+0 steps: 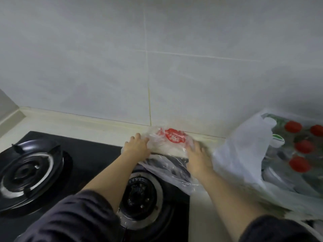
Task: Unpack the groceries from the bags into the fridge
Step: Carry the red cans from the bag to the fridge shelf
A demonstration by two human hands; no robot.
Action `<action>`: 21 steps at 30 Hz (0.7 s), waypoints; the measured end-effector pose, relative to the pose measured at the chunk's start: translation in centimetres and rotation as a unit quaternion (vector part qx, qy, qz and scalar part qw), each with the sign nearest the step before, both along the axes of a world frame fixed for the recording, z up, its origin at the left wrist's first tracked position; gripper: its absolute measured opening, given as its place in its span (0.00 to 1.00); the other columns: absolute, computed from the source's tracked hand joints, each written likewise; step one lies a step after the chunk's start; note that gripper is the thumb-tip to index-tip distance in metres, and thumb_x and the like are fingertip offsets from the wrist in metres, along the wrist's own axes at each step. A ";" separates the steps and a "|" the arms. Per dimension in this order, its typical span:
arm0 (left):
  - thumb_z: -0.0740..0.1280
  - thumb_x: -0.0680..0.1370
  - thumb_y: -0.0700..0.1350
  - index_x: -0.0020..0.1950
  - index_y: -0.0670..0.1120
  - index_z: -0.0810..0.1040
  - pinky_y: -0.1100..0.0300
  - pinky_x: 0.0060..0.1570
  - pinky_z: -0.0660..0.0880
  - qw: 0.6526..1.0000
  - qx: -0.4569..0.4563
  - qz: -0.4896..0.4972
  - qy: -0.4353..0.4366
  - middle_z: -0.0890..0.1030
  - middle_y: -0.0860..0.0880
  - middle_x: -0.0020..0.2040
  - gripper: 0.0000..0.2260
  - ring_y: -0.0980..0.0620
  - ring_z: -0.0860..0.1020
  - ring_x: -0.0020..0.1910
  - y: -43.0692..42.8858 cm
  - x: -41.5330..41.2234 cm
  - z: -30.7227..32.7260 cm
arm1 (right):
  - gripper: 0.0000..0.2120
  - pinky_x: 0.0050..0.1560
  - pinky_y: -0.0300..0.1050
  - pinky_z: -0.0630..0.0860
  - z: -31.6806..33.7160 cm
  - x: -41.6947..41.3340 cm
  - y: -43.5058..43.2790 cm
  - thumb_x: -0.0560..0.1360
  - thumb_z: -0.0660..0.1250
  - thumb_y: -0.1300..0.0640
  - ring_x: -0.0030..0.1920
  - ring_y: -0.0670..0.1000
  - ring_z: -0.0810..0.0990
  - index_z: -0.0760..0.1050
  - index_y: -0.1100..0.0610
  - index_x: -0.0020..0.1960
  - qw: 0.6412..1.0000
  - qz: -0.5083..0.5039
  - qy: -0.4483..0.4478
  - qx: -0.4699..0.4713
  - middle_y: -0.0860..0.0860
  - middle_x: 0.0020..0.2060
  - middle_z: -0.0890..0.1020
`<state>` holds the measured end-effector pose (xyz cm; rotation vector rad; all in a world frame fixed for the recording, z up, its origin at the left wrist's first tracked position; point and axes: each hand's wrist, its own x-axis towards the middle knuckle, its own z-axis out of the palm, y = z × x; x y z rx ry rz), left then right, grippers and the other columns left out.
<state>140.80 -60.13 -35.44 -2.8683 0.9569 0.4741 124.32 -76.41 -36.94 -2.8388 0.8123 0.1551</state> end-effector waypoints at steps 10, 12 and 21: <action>0.60 0.77 0.60 0.75 0.59 0.62 0.41 0.69 0.60 0.997 -0.013 -0.031 -0.067 0.62 0.46 0.74 0.26 0.44 0.60 0.73 0.7 1.0 1.6 | 0.34 0.51 0.43 0.69 1.6 0.7 -0.4 0.74 0.67 0.60 0.65 0.54 0.66 0.58 0.42 0.75 1.000 0.010 0.019 -0.011 0.49 0.70 0.59; 0.60 0.77 0.61 0.76 0.58 0.60 0.37 0.72 0.52 0.995 -0.030 -0.036 -0.090 0.57 0.45 0.77 0.28 0.44 0.53 0.77 1.3 0.2 2.9 | 0.31 0.55 0.46 0.69 3.3 0.5 -0.2 0.75 0.67 0.55 0.68 0.55 0.65 0.59 0.43 0.75 1.000 0.019 0.008 -0.018 0.48 0.72 0.59; 0.59 0.79 0.61 0.78 0.53 0.56 0.36 0.73 0.49 0.984 -0.135 -0.030 -0.115 0.53 0.46 0.79 0.30 0.45 0.49 0.79 3.0 -7.1 9.7 | 0.29 0.60 0.54 0.68 12.3 -3.4 2.2 0.76 0.61 0.46 0.66 0.58 0.68 0.59 0.47 0.75 0.995 0.053 -0.032 -0.076 0.53 0.69 0.66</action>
